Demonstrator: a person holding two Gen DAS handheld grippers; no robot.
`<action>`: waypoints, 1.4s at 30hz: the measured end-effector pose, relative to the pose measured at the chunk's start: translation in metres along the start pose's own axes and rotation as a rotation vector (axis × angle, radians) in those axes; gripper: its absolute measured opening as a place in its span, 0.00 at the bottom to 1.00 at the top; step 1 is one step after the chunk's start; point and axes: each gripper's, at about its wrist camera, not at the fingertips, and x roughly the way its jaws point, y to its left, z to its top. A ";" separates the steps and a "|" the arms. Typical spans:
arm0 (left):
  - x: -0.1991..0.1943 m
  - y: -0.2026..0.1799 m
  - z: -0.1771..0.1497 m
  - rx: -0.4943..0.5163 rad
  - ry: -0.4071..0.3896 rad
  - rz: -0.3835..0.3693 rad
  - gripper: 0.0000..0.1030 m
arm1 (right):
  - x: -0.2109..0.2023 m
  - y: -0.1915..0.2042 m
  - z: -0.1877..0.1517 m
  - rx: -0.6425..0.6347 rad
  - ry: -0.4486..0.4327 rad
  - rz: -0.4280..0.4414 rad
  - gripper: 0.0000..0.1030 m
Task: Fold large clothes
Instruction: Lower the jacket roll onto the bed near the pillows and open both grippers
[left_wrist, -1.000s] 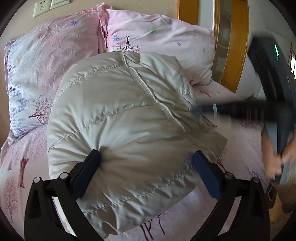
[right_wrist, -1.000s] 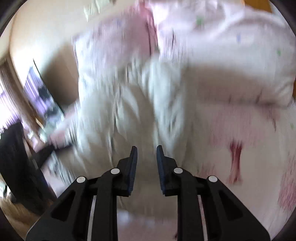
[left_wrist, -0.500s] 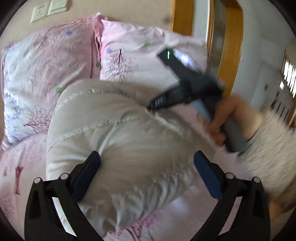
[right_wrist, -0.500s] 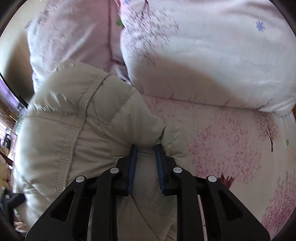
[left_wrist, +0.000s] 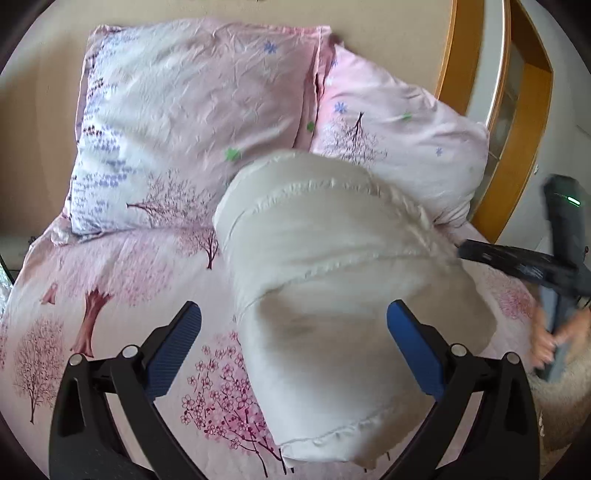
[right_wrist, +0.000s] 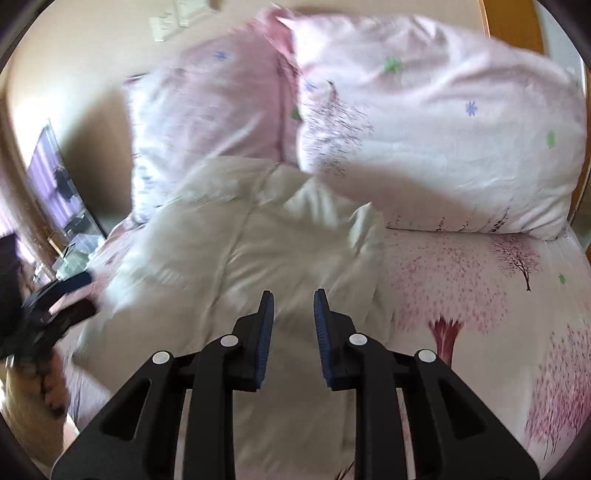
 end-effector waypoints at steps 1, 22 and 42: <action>0.002 -0.001 -0.002 0.006 0.008 -0.003 0.98 | -0.005 0.006 -0.009 -0.027 -0.011 -0.003 0.22; -0.002 -0.033 -0.027 0.097 -0.055 0.134 0.98 | -0.001 -0.020 -0.054 0.148 -0.035 -0.126 0.83; -0.071 -0.035 -0.085 -0.007 -0.002 0.231 0.98 | -0.067 0.034 -0.091 0.067 -0.059 -0.191 0.99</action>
